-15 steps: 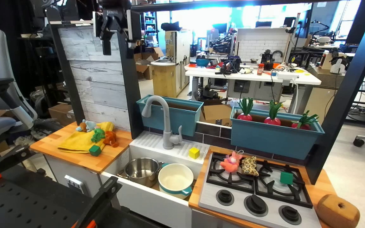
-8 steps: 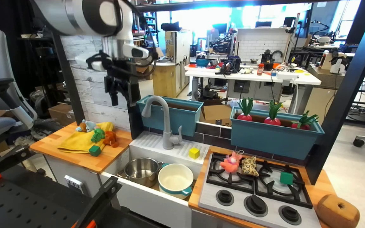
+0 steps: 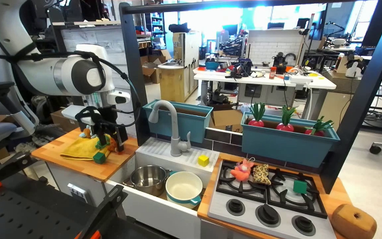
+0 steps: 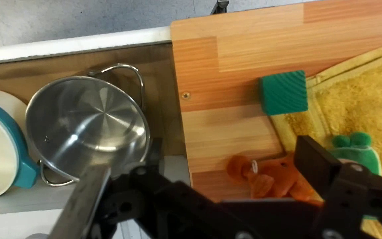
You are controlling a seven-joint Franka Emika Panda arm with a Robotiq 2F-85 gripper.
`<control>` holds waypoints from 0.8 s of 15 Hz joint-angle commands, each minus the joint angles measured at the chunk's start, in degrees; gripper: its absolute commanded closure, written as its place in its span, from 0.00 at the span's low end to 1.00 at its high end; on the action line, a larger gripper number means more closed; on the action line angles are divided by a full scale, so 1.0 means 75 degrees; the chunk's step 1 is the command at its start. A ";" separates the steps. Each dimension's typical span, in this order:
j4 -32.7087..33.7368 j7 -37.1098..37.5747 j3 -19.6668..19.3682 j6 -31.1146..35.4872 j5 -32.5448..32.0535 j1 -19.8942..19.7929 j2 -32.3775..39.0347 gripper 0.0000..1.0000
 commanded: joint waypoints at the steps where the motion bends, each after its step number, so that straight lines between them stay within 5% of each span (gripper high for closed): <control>1: -0.0023 -0.0239 0.0147 0.0359 0.0223 -0.0200 -0.0063 0.00; 7: -0.0002 -0.1219 0.1153 0.0821 0.0729 -0.0833 0.0288 0.00; 11: 0.0039 -0.1147 0.1181 0.0718 0.0806 -0.0705 0.0497 0.00; 12: 0.0045 -0.1109 0.1127 0.0763 0.0779 -0.0643 0.0544 0.13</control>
